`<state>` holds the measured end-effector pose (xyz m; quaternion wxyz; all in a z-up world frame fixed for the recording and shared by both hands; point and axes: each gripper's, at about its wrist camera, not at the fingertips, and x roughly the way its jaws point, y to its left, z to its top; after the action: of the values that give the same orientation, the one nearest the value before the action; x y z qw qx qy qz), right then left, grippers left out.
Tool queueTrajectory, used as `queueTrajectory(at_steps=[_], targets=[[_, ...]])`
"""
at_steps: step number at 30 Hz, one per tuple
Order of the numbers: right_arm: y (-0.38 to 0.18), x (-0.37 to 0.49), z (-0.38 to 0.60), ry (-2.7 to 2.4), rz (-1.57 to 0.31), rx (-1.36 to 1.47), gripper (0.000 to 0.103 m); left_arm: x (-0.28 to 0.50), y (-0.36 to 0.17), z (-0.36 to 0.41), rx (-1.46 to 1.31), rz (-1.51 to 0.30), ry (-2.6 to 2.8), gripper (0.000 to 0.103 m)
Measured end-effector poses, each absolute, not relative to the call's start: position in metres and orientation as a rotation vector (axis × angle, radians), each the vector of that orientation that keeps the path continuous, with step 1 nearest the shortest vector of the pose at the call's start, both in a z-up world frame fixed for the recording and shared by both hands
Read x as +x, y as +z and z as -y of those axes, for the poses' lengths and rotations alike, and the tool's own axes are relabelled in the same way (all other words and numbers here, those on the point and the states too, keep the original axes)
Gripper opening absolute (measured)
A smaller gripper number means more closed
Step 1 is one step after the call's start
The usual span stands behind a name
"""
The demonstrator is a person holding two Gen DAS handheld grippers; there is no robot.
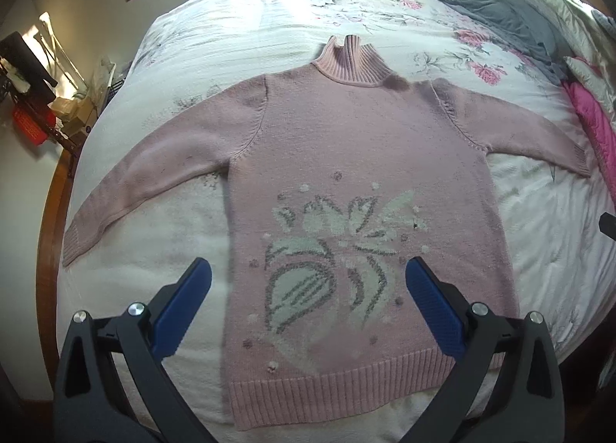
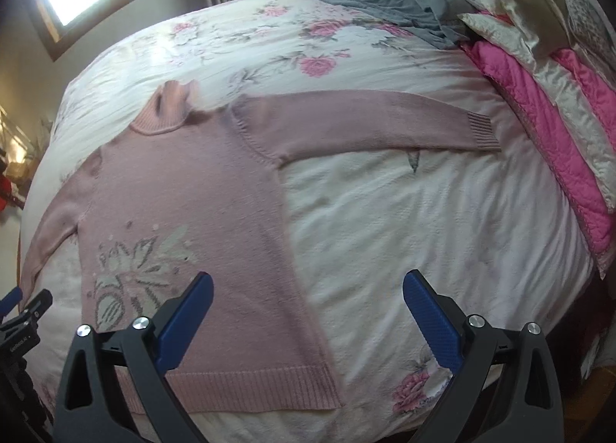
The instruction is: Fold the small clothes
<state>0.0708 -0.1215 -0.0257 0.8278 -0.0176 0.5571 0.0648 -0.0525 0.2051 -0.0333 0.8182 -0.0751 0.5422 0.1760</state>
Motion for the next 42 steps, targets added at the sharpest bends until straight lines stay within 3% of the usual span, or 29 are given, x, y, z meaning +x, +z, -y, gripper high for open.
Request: queueTrajectory(at_steps=[8,15,20,23,32,33,35,37,39,42], targets=[[-0.054,0.206,0.273,-0.006,-1.185,0.059,0.099,0.044,-0.035,-0.128,-0.165,-1.112,0.357,0.100],[-0.118,0.316,0.388,-0.088,-1.265,0.106,0.099,0.150,-0.078,-0.050,-0.202,-1.133,0.331,0.100],[-0.164,0.366,0.425,-0.095,-1.330,0.077,0.098,0.211,-0.109,-0.010,-0.203,-1.148,0.319,0.100],[-0.186,0.386,0.440,-0.071,-1.368,0.115,0.091,0.234,-0.119,0.004,-0.184,-1.155,0.320,0.100],[-0.236,0.409,0.469,-0.019,-1.458,0.198,0.086,0.249,-0.133,0.010,-0.136,-1.184,0.343,0.100],[-0.237,0.409,0.469,-0.012,-1.454,0.208,0.083,0.250,-0.135,0.009,-0.135,-1.187,0.347,0.100],[-0.236,0.409,0.470,0.020,-1.432,0.234,0.061,0.249,-0.138,0.005,-0.144,-1.193,0.352,0.100],[-0.229,0.405,0.466,0.034,-1.414,0.221,0.028,0.247,-0.139,0.000,-0.155,-1.198,0.358,0.100],[-0.217,0.399,0.462,0.069,-1.379,0.232,0.007,0.242,-0.138,-0.007,-0.163,-1.198,0.366,0.100],[-0.192,0.384,0.453,0.163,-1.302,0.379,0.007,0.232,-0.137,-0.023,-0.186,-1.202,0.383,0.100]])
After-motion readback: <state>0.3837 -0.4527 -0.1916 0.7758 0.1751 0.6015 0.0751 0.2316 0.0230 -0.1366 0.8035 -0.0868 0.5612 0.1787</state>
